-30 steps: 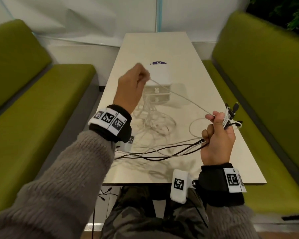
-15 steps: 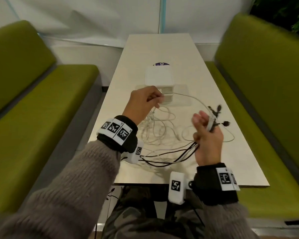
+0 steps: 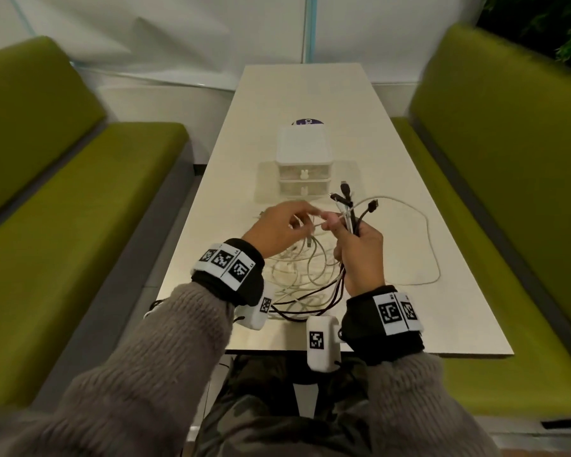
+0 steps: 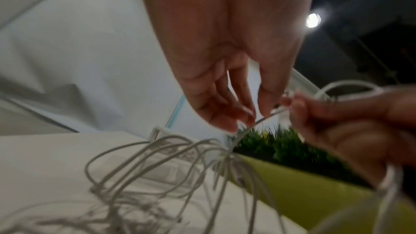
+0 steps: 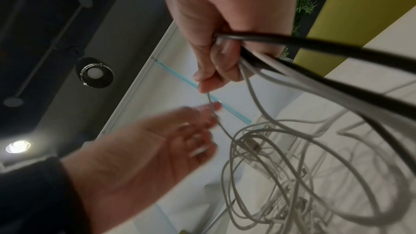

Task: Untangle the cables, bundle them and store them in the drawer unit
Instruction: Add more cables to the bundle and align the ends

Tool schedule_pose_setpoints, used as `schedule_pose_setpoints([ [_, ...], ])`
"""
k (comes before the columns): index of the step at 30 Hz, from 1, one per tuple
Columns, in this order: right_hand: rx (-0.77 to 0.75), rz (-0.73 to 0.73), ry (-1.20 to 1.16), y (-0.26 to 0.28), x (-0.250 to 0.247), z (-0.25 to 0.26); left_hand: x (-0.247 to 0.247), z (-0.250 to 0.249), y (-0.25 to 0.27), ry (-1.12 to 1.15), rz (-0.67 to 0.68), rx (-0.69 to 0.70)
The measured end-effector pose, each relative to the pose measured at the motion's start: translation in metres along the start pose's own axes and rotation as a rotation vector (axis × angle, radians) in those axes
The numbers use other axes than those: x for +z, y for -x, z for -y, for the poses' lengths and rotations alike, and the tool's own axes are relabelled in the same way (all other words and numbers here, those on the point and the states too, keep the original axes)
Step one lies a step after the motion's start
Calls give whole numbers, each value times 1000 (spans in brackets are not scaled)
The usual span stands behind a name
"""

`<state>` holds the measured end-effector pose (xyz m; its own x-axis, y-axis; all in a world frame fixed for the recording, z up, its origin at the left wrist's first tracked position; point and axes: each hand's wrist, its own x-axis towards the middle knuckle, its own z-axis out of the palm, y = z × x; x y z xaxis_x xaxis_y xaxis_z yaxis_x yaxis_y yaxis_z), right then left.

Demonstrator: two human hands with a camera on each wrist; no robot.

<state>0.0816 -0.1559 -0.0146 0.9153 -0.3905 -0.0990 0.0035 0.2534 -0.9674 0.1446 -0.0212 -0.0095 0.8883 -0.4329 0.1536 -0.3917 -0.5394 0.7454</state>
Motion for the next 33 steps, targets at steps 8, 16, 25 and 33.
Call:
schedule_pose_setpoints([
  [8,23,-28,-117,11,-14,11,20,21,-8,-173,-70,-28],
  [16,-14,-109,-274,12,-34,26,4,23,-17,-24,-256,-112],
  [25,-13,-198,-381,11,-42,26,-25,7,-17,216,-317,18],
  [33,-7,-208,-384,12,-44,27,-35,26,-14,-55,-241,-66],
])
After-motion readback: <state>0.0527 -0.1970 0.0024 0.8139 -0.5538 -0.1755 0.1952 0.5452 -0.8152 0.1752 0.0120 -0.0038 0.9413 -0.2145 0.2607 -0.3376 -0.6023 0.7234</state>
